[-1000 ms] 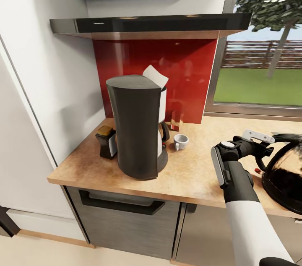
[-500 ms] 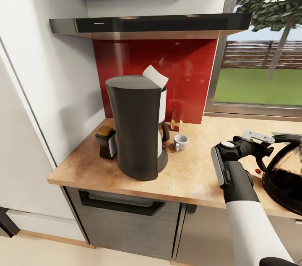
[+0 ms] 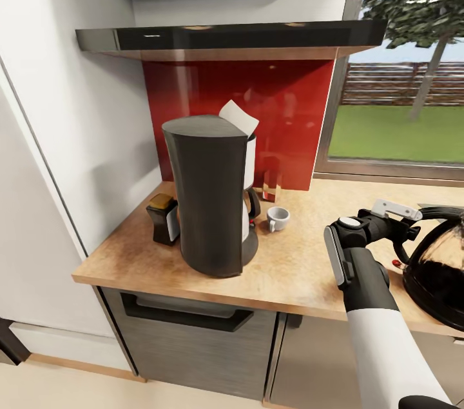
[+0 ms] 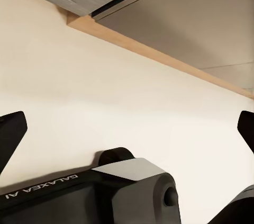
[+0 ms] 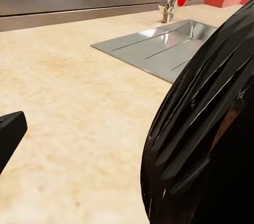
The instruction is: Set up a coffee station on the kitchen countertop: keep the coffee maker on the countertop, move the bottle of coffee from the kitchen shelf to the counter next to the coffee maker, place a paper coffee filter on top of the coffee maker, put the saucer next to the coffee maker with the coffee cup on the saucer, and place the electric kettle next to the coffee maker.
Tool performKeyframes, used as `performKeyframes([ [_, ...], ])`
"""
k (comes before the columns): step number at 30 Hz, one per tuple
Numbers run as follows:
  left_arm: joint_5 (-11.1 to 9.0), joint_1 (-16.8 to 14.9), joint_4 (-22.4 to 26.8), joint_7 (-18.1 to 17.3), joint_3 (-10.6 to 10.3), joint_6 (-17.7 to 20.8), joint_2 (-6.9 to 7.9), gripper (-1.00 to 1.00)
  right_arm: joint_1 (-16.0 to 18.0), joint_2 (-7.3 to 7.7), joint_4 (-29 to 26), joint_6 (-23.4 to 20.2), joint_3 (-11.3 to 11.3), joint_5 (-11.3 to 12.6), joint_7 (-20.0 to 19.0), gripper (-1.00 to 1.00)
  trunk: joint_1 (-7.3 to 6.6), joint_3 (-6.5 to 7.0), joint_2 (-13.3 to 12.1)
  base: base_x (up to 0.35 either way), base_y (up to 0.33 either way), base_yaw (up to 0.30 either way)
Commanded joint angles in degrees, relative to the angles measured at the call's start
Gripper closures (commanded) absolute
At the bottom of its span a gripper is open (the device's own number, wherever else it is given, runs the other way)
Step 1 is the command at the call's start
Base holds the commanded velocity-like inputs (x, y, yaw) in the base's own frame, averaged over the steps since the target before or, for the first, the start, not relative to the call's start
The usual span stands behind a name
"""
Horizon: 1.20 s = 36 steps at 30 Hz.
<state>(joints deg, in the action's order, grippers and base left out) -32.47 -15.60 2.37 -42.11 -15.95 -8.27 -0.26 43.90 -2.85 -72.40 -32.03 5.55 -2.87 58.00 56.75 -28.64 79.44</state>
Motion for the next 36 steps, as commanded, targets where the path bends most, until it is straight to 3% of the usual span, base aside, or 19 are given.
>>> performKeyframes([
  [1, -0.32, -0.05, -0.08, -0.07, -0.48, -0.43, 0.00, -1.00, 0.04, -0.05, -0.02, -0.49, 0.08, -0.30, -0.01, -1.00, 0.00, -0.06, 0.03, 0.000, 0.000, 0.000],
  [5, -0.32, -0.05, -0.08, -0.07, -0.48, -0.43, 0.00, -1.00, 0.04, -0.05, -0.02, -0.49, 0.08, -0.30, 0.00, -1.00, 0.00, -0.06, 0.03, 0.000, 0.000, 0.000],
  [6, -0.32, -0.05, -0.08, -0.07, -0.48, -0.41, 0.00, -1.00, 0.04, -0.05, -0.02, -0.49, 0.08, -0.30, 0.00, 1.00, 0.00, -0.06, 0.03, 0.000, 0.000, 0.000],
  [32, -0.32, -0.05, -0.08, -0.07, -0.48, -0.43, 0.00, -1.00, 0.04, -0.05, -0.02, -0.49, 1.22, -0.21, -0.08, 1.00, 0.00, -0.06, 0.03, 0.000, 0.000, 0.000],
  [36, -0.32, -0.05, -0.08, -0.07, -0.48, -0.43, 0.00, -1.00, 0.04, -0.05, -0.02, -0.49, 1.22, -0.21, -0.08, 1.00, -0.88, 0.66, -1.57, 0.000, 0.000, 0.000],
])
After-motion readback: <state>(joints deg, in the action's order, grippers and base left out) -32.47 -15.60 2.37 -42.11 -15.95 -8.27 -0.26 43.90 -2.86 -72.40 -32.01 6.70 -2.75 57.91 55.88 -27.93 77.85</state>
